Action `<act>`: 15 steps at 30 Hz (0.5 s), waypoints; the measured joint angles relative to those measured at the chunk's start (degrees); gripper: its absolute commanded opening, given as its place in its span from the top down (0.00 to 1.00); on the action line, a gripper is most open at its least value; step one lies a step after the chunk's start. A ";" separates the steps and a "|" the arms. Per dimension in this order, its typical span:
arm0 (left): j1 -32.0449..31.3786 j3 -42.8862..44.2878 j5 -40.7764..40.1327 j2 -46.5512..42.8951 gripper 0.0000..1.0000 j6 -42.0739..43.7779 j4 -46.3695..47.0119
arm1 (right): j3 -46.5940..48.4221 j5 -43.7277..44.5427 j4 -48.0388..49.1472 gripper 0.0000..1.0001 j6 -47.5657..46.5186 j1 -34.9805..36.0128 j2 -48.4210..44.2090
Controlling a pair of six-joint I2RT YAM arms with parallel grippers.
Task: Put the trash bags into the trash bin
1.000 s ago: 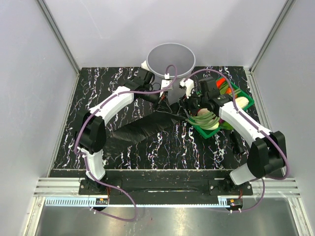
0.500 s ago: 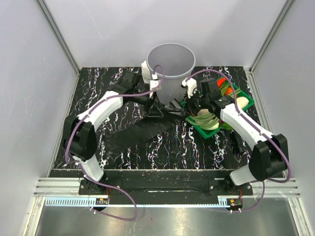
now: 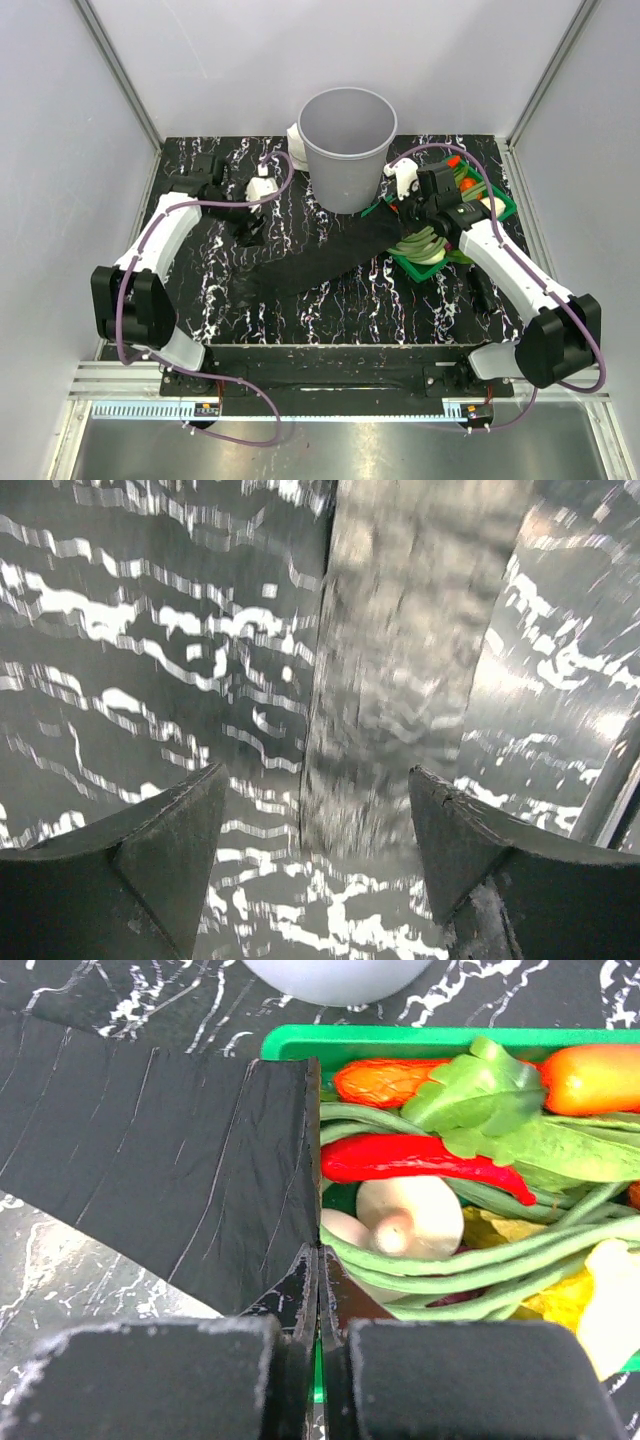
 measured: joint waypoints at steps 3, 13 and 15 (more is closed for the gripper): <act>2.08 -2.08 -5.62 0.22 0.23 2.97 -2.62 | 0.11 3.04 -0.50 1.00 -0.02 -0.17 0.00; 4.07 -5.20 -15.10 7.82 0.27 4.20 -1.99 | 0.70 6.62 -2.01 1.00 0.09 -0.28 0.37; 4.20 -5.73 -15.54 9.20 0.28 3.61 -1.27 | 0.85 6.62 -2.47 0.99 0.22 -0.28 0.79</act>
